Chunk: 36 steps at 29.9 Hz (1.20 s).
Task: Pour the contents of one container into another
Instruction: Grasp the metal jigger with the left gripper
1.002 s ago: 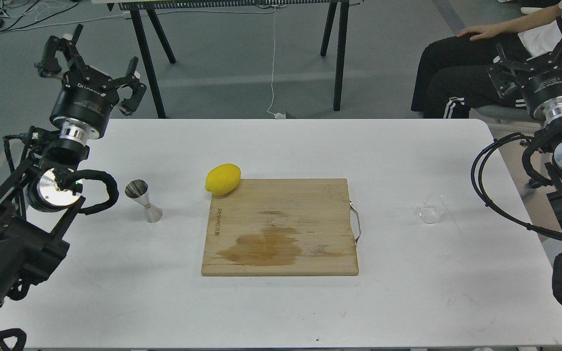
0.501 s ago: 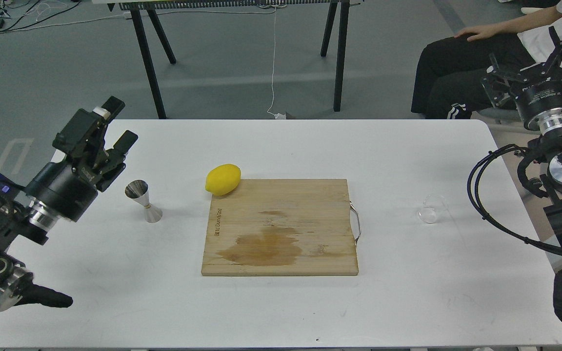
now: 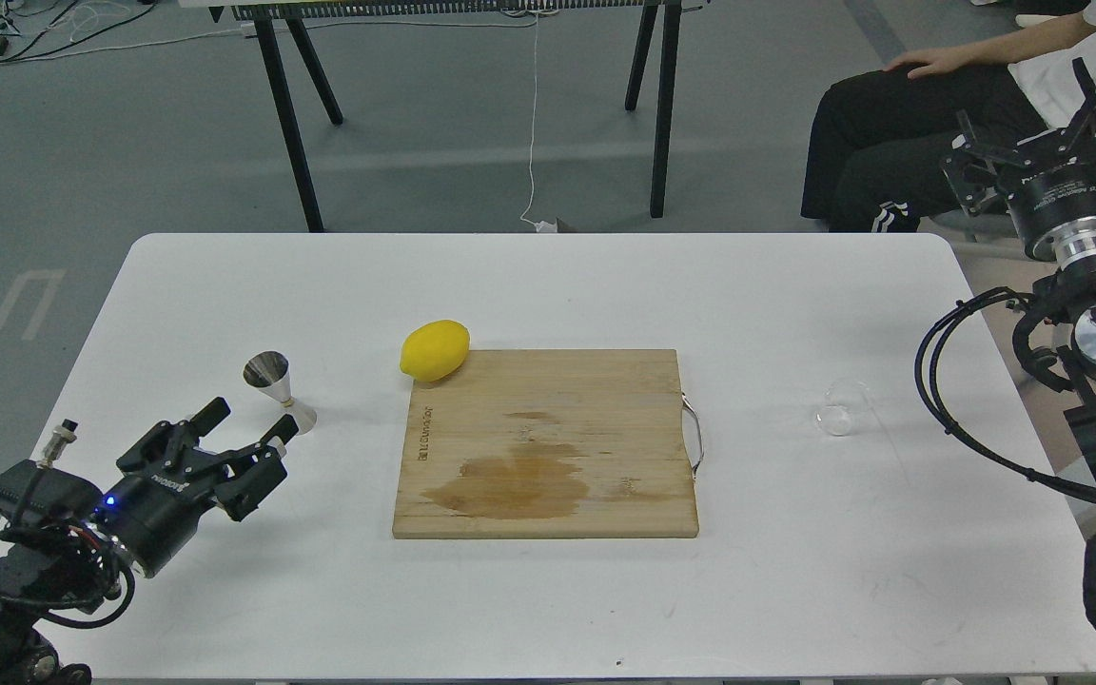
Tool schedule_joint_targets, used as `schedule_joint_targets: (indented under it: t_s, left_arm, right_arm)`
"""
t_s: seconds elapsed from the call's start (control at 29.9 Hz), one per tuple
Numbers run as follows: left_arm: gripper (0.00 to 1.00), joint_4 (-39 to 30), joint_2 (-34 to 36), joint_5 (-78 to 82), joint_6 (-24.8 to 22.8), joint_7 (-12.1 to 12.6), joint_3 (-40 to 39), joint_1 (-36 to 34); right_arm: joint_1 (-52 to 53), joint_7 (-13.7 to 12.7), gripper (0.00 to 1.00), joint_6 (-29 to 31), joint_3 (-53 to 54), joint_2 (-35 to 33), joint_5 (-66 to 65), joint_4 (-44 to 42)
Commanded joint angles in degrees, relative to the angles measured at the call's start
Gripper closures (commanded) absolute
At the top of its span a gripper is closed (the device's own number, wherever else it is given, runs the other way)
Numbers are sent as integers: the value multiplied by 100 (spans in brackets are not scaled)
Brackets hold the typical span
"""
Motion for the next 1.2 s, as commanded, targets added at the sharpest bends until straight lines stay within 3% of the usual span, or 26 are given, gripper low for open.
schedule_joint_targets:
  t_s: [0.0,0.6,0.73,1.0,1.17]
  left_arm:
    - [7,593,-294,382,100,16,3,-198]
    - [12,3222,-1815,382,91,24,487,-1737]
    - [18,3722,-2053,382,91,60,513,-2027]
    - [63,3934,-2106,382,65,86,741,-2194]
    - [77,3934,-2097,382,73,112,750,-2203]
  right_arm:
    - [0,0,0,1,-1,-10,-18,0]
    - [-9,-9,0,1,-27,-36,-18,-17]
    - [-9,-9,0,1,-80,-27,-18,-8]
    - [-9,-9,0,1,-89,-36,-18,-8]
    - [-9,0,0,1,-80,-36,-18,-8]
